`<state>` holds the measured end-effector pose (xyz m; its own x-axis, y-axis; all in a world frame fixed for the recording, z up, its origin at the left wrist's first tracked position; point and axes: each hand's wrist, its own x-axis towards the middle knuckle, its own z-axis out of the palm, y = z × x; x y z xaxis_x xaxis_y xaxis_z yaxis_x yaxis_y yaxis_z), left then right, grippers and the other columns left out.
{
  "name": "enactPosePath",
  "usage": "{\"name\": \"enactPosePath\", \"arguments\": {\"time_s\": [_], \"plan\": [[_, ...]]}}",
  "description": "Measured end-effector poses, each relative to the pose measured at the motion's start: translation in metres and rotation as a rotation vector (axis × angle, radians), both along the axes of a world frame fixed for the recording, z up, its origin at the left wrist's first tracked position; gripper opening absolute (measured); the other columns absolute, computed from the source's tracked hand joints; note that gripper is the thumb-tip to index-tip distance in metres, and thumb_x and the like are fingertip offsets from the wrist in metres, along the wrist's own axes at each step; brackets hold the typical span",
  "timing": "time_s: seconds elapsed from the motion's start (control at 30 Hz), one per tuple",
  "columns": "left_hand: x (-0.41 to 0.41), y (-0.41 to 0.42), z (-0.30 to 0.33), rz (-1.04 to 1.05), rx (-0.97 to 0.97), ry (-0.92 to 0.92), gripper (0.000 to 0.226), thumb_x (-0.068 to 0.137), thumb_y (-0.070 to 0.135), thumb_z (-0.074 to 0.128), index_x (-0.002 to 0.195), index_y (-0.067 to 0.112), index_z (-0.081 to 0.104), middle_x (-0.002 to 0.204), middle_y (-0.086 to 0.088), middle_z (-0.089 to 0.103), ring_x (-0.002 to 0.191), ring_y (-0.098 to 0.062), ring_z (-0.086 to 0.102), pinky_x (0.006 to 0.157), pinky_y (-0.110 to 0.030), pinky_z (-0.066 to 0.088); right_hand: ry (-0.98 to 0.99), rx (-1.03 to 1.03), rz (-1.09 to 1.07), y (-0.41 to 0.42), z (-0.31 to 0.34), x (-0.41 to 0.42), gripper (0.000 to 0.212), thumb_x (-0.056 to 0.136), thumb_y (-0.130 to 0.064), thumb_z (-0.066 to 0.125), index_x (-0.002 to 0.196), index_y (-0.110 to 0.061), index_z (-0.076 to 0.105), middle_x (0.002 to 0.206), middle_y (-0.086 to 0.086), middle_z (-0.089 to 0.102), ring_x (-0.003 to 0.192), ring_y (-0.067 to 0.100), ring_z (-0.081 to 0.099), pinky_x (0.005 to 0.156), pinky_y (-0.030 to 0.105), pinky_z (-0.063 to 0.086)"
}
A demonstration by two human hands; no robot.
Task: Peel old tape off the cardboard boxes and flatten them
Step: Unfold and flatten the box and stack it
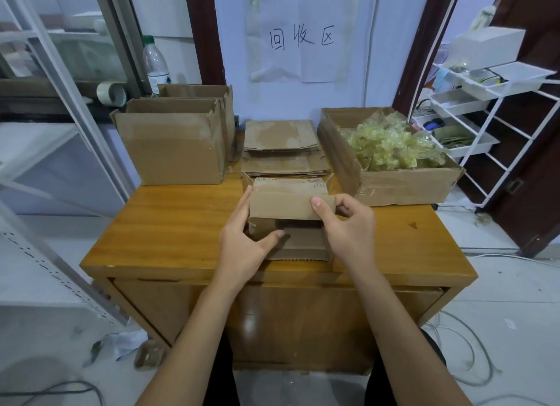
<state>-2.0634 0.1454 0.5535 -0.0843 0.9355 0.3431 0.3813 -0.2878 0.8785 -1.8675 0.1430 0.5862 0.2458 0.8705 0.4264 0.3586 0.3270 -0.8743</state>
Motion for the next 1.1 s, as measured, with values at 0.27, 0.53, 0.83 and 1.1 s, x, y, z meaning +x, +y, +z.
{"name": "enactPosePath", "arguments": {"time_s": [0.27,0.53,0.83,1.1], "plan": [[0.014,-0.001,-0.005,0.195,0.043,0.156,0.083,0.080,0.030,0.088,0.151,0.021,0.047,0.143,0.003,0.060,0.136,-0.011,0.051,0.111,-0.044,0.051,-0.014,0.009,0.003,0.000,0.000,0.002,0.020,0.096,-0.031,0.075,0.079,-0.020,0.070,0.076,-0.011,0.070,0.077,0.004,0.066,0.064,0.011,0.046],[-0.003,-0.006,0.005,0.028,-0.062,0.068,0.092,0.079,0.028,0.089,0.157,0.027,0.041,0.136,0.019,0.058,0.125,0.005,0.049,0.102,-0.007,0.041,-0.043,0.020,0.016,-0.001,0.000,0.000,0.024,0.096,-0.029,0.075,0.076,-0.020,0.068,0.072,-0.010,0.067,0.073,0.003,0.064,0.062,0.011,0.045],[-0.026,-0.005,0.014,-0.261,-0.252,0.004,0.110,0.078,0.003,0.087,0.164,0.033,0.026,0.157,0.013,0.046,0.143,-0.003,0.043,0.114,-0.020,0.042,0.002,0.016,0.022,-0.002,-0.001,0.006,0.025,0.096,-0.030,0.075,0.076,-0.014,0.071,0.071,0.001,0.069,0.071,0.017,0.065,0.060,0.028,0.049],[-0.036,-0.005,0.016,-0.405,-0.279,-0.003,0.106,0.081,-0.007,0.076,0.156,0.051,0.029,0.164,0.024,0.032,0.151,-0.002,0.031,0.107,-0.008,0.041,0.082,-0.010,0.041,-0.005,0.000,0.017,0.028,0.095,-0.023,0.076,0.070,-0.021,0.064,0.061,-0.019,0.060,0.062,-0.003,0.056,0.059,0.010,0.040]]}}
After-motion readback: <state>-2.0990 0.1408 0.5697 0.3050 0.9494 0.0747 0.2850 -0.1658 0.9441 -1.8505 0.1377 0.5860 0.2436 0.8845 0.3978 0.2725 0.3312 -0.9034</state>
